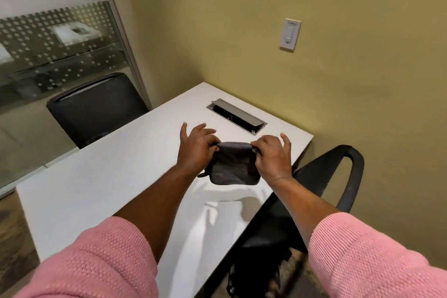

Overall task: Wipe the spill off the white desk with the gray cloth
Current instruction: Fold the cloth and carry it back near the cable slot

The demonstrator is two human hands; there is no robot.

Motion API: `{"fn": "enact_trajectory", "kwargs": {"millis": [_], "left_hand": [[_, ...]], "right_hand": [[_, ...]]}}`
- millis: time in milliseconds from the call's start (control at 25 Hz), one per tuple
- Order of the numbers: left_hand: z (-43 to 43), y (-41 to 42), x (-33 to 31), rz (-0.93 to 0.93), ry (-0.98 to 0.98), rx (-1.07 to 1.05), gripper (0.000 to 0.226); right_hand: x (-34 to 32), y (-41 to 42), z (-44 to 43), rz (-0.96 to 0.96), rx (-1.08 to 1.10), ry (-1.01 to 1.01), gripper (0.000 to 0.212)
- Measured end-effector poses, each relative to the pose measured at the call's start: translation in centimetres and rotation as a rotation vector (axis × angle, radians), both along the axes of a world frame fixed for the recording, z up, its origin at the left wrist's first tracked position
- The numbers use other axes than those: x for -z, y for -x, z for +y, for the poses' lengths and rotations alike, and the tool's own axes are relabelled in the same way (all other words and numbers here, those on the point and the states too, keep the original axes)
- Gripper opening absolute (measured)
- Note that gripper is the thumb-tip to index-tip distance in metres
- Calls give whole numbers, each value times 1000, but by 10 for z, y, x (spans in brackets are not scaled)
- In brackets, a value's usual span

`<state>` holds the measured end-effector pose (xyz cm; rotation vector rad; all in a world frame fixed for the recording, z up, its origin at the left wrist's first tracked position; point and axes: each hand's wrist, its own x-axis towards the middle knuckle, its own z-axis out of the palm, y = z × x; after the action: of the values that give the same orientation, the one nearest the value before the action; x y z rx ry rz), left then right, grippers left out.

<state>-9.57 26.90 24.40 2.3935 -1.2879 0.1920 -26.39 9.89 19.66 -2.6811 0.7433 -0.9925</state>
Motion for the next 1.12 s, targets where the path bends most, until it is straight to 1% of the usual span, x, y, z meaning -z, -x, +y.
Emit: {"fn": "enact_trajectory", "kwargs": {"millis": [160, 280, 480, 600, 720, 840, 1000, 1120], "left_hand": [[-92, 3, 28, 51, -80, 14, 15], [-152, -2, 44, 46, -145, 25, 14], [-242, -25, 89, 40, -245, 25, 16], [-285, -38, 106, 5, -352, 69, 19], [-333, -50, 118, -29, -445, 138, 23], [-375, -57, 132, -32, -459, 167, 27], [-419, -61, 161, -45, -515, 160, 28], [-438, -64, 185, -38, -566, 147, 31]], "right_hand": [[30, 11, -77, 86, 59, -97, 18], [50, 11, -126, 136, 89, -137, 16], [89, -6, -195, 195, 133, -286, 16], [111, -13, -223, 257, 144, -322, 14], [132, -24, -257, 304, 203, -331, 18], [144, -33, -290, 266, 252, -353, 20], [161, -48, -327, 355, 347, -439, 25], [175, -57, -342, 423, 357, -420, 26]]}}
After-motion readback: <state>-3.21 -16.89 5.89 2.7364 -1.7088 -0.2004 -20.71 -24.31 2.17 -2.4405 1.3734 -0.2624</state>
